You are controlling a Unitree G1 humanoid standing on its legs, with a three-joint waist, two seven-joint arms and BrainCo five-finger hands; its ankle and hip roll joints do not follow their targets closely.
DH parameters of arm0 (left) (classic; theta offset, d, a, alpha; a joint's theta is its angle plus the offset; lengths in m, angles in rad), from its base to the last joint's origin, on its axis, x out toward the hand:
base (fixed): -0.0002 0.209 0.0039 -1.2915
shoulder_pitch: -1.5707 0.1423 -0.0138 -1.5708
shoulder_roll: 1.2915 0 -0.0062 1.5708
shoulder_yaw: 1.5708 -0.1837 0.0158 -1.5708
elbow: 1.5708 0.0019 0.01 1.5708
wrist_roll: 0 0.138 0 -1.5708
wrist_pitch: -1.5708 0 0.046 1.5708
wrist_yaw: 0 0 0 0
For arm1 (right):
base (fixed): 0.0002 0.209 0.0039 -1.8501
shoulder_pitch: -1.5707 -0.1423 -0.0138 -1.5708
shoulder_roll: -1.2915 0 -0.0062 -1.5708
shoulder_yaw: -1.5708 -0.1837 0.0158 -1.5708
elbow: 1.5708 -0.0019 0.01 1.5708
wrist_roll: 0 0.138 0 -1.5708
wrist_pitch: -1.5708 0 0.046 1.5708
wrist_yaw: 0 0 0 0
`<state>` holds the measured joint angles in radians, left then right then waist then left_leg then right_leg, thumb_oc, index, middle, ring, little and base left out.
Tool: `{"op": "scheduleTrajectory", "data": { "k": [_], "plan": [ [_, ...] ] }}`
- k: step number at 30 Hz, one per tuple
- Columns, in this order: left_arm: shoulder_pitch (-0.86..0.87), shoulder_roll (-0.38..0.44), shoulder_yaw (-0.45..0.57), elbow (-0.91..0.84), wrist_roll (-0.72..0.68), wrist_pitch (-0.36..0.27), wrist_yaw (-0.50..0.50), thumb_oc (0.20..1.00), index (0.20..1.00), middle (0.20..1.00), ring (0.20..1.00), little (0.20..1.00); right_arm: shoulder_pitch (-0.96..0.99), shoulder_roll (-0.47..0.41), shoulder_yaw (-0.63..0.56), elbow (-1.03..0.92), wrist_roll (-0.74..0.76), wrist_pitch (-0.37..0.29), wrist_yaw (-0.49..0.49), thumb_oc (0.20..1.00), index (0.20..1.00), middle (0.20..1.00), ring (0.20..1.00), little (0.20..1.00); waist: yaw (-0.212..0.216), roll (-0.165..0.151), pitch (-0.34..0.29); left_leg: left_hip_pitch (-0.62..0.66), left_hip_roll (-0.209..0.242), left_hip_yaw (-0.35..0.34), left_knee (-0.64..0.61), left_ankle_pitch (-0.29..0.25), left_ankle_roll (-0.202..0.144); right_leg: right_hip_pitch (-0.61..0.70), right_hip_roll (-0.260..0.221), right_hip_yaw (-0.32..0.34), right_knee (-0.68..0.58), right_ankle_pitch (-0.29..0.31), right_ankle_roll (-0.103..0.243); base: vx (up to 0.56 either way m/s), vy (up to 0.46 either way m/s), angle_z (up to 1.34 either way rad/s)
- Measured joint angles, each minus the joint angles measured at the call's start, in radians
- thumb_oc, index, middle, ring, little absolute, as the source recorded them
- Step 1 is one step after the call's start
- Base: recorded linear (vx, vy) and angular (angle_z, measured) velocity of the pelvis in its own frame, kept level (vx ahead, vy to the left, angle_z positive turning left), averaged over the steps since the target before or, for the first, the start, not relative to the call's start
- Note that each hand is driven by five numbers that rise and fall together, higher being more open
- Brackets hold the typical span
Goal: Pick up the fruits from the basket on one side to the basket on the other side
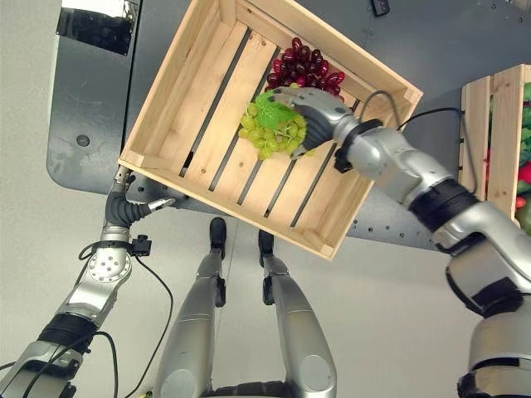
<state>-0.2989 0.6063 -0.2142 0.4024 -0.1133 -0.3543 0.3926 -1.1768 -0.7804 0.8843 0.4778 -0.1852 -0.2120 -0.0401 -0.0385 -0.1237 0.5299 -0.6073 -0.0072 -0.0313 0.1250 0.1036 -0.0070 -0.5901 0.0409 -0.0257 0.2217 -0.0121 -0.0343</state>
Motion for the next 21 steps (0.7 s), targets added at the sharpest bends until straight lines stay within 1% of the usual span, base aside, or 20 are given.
{"op": "scheduleTrajectory", "data": {
  "k": [1, 7, 10, 13, 17, 21],
  "plan": [
    [-0.005, 0.0, 0.0, 0.006, 0.0, -0.001, 0.0, 1.0, 1.0, 1.0, 1.0, 1.0, -0.004, 0.037, 0.001, 0.034, -0.001, 0.001, -0.001, 1.0, 1.0, 1.0, 1.0, 1.0, 0.0, -0.003, 0.001, 0.0, 0.0, 0.0, 0.0, 0.0, 0.0, 0.0, 0.0, 0.0, 0.0, 0.0, 0.0, 0.0, 0.0, 0.0],
    [-0.028, 0.001, -0.002, 0.013, 0.0, 0.006, 0.001, 1.0, 1.0, 1.0, 1.0, 1.0, -0.005, 0.126, 0.001, 0.095, -0.027, 0.01, -0.015, 1.0, 1.0, 1.0, 1.0, 1.0, 0.001, -0.003, 0.001, -0.01, 0.0, 0.0, 0.0, 0.0, 0.0, -0.011, 0.0, -0.002, -0.001, 0.0, 0.0, 0.0, 0.0, 0.0],
    [-0.029, 0.001, -0.002, 0.014, 0.0, 0.007, 0.002, 1.0, 1.0, 1.0, 1.0, 1.0, -0.005, 0.139, -0.002, 0.099, -0.042, 0.017, -0.024, 1.0, 1.0, 1.0, 1.0, 1.0, 0.001, -0.002, 0.001, -0.015, 0.0, -0.001, 0.0, 0.001, -0.001, -0.015, 0.0, -0.003, -0.001, 0.0, 0.0, 0.0, 0.0, 0.0],
    [-0.032, 0.0, -0.002, 0.013, 0.001, 0.01, 0.007, 1.0, 1.0, 1.0, 1.0, 1.0, -0.006, 0.169, -0.012, 0.121, -0.056, 0.023, -0.043, 1.0, 1.0, 1.0, 1.0, 1.0, 0.003, -0.002, 0.001, -0.023, 0.0, -0.001, 0.0, 0.001, -0.002, -0.024, 0.0, -0.004, 0.0, 0.0, 0.0, 0.0, 0.0, 0.0],
    [-0.036, 0.001, -0.002, 0.013, 0.001, 0.013, 0.012, 1.0, 1.0, 1.0, 1.0, 1.0, -0.009, 0.173, -0.013, 0.118, -0.069, 0.023, -0.059, 1.0, 1.0, 1.0, 1.0, 1.0, 0.004, -0.001, 0.002, -0.04, 0.0, -0.003, 0.001, 0.002, -0.003, -0.041, 0.0, -0.007, 0.001, 0.0, 0.0, 0.0, 0.0, 0.0],
    [-0.036, 0.001, -0.002, 0.013, 0.001, 0.014, 0.015, 1.0, 1.0, 1.0, 1.0, 1.0, -0.019, 0.173, -0.013, 0.114, -0.105, 0.023, -0.055, 1.0, 1.0, 1.0, 1.0, 1.0, 0.006, 0.0, 0.002, -0.043, 0.0, -0.003, 0.001, 0.002, -0.003, -0.045, 0.0, -0.007, 0.001, 0.0, 0.0, 0.0, 0.0, 0.0]
  ]
}}
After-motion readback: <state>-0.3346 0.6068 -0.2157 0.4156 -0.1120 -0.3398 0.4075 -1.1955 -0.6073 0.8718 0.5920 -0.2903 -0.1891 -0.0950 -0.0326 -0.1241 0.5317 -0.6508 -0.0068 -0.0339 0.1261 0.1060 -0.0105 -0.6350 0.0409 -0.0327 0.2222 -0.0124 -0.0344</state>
